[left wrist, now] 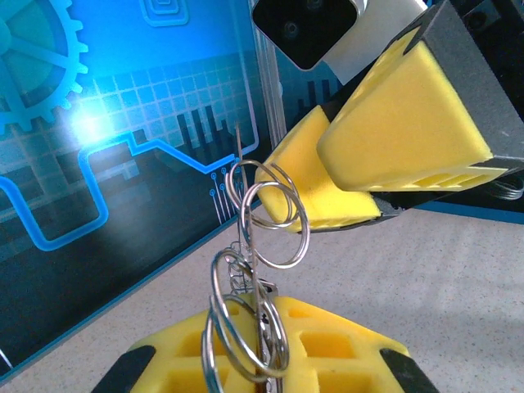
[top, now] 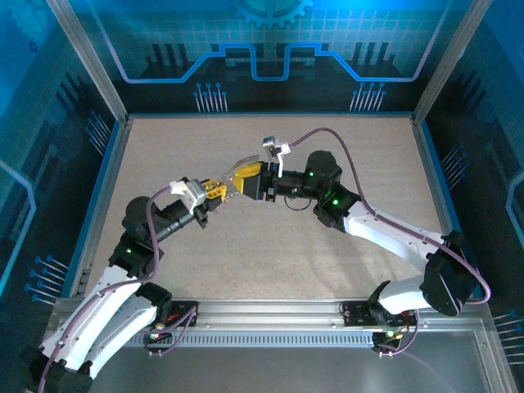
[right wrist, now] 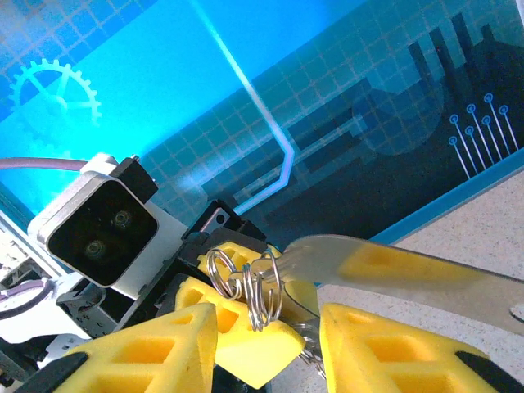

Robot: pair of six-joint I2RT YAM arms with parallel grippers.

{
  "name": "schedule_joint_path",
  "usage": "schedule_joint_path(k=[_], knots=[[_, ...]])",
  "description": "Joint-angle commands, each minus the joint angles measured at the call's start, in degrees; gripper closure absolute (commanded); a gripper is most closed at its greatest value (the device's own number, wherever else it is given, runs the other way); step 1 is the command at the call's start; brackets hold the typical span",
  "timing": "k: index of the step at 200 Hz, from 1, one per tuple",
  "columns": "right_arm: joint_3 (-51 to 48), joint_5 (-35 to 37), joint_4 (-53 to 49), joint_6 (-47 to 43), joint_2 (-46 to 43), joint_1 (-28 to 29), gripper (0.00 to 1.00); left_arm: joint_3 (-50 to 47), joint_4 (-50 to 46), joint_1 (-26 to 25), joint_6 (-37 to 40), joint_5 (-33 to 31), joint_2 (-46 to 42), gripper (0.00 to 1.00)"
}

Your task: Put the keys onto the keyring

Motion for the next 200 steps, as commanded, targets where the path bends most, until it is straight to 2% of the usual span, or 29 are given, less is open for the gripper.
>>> schedule_joint_path(k=[1,42,94,200], knots=[[1.60,1.62,0.28,0.76,-0.11,-0.04,0.60,0.67,3.42,0.05,-0.76,-0.42,-0.41,1.00],[2.40,1.05,1.44,1.13,0.43,0.32,0.62,0.72,2.96,0.05,-0.59,-0.11,-0.12,1.00],[3.31,-0.15,1.70,1.42,1.39,0.30,0.75,0.91,3.39,0.05,-0.85,0.96,0.54,1.00],[2.57,-0.25,1.61,1.93,1.48,0.50,0.78,0.73,4.52,0.06,-1.68,0.57,-0.12,1.00]])
